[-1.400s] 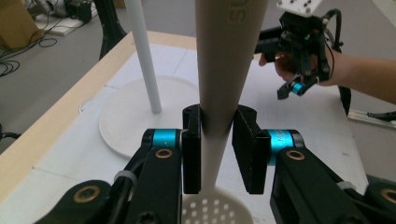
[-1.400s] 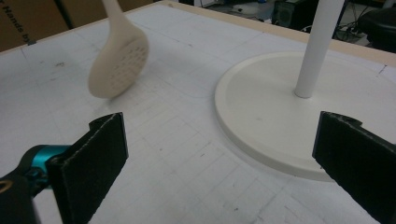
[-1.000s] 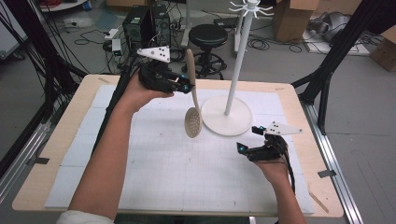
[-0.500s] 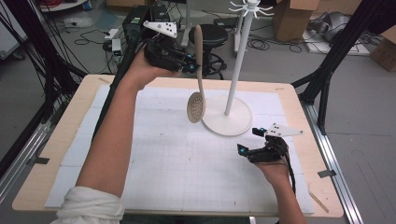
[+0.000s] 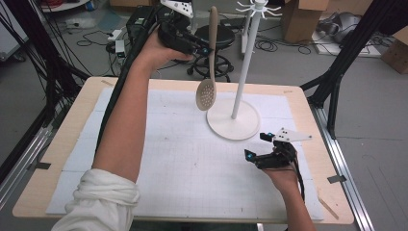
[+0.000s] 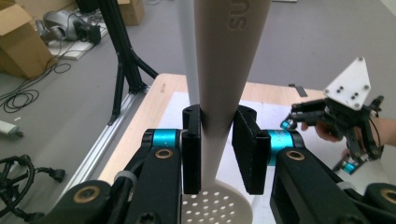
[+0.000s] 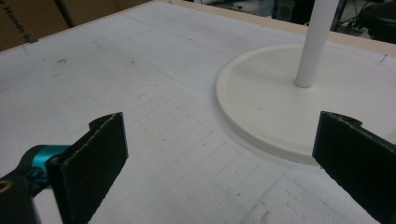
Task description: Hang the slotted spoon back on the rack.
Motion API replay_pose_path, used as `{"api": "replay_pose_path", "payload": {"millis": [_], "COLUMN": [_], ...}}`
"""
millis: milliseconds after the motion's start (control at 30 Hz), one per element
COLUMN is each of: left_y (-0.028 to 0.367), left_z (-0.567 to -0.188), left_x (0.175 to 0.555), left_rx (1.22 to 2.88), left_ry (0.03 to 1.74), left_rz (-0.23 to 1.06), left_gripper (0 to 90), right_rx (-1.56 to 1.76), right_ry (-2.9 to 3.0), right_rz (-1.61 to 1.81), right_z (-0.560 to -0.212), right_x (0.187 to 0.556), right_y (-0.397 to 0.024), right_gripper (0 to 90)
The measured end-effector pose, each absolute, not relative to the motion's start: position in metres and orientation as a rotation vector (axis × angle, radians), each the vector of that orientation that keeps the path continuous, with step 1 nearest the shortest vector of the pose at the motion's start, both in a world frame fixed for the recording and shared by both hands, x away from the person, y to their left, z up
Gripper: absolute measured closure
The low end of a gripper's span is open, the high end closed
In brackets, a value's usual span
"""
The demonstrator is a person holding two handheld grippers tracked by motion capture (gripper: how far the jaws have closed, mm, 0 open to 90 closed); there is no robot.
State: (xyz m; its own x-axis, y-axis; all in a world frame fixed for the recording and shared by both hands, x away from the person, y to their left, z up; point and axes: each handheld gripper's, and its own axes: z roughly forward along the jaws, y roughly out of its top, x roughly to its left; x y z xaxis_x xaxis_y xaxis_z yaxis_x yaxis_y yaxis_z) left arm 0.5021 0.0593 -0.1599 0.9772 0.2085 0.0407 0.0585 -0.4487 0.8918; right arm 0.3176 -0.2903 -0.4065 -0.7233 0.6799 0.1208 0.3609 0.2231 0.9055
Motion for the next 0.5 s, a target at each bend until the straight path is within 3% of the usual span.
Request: {"api": "replay_pose_path", "payload": {"millis": [500], "left_y": [0.035], "left_z": [-0.149], "left_x": [0.515], "left_rx": [2.077], "left_ry": [0.184], "left_rz": [0.190], "left_gripper": [73.9], "right_rx": [0.971], "right_ry": [2.196], "right_rz": [1.514], "right_z": [-0.407], "right_x": [0.317], "right_y": [-0.291], "right_gripper": [2.0]}}
